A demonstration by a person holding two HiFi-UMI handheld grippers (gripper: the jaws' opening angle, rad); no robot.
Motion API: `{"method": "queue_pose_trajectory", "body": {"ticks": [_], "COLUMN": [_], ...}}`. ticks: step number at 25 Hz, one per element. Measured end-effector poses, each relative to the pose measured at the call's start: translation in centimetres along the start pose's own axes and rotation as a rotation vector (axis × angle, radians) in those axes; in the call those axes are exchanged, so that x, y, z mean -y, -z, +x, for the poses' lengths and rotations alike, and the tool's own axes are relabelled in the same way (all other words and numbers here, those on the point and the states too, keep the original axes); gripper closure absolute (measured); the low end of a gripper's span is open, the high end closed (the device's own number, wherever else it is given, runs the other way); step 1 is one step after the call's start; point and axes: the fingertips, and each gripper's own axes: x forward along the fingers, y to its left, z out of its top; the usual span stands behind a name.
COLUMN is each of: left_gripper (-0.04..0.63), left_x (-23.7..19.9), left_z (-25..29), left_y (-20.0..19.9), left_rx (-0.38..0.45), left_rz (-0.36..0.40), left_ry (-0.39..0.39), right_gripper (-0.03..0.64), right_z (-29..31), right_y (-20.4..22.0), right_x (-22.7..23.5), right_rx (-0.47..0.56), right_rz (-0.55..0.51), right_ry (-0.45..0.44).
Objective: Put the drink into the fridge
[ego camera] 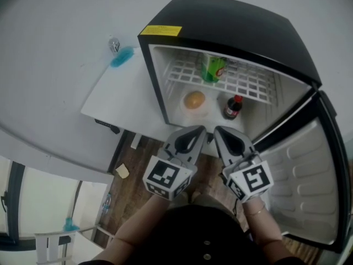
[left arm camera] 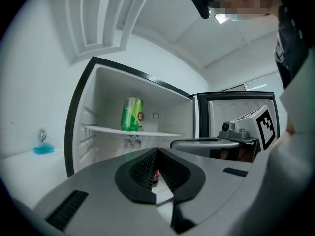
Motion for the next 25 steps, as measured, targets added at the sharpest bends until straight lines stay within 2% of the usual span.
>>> {"method": "queue_pose_trajectory", "body": {"ticks": [8,14,25], "left_gripper": [0.588,0.589,0.589], "left_x": [-0.3,-0.7,-1.2], "left_z": [-0.1,0.1,0.4], "left_y": [0.5,-0.6,-0.3], "left_rx": [-0.010,0.016,0.022], "left_rz": [0.008,0.010,0.013], "left_ry": [-0.001,-0.007,-0.008], "right_gripper": [0.609,0.609,0.609], "right_z": [0.0,0.4,0.4], "right_y": [0.0,-0.4,0.0], "right_x": [0.3,0.1,0.9], "right_rx": [-0.029,-0.056,-0.077], "right_rz": [-0.014,-0.077,-0.107], "right_ry": [-0.043,-0.085,-0.069]}}
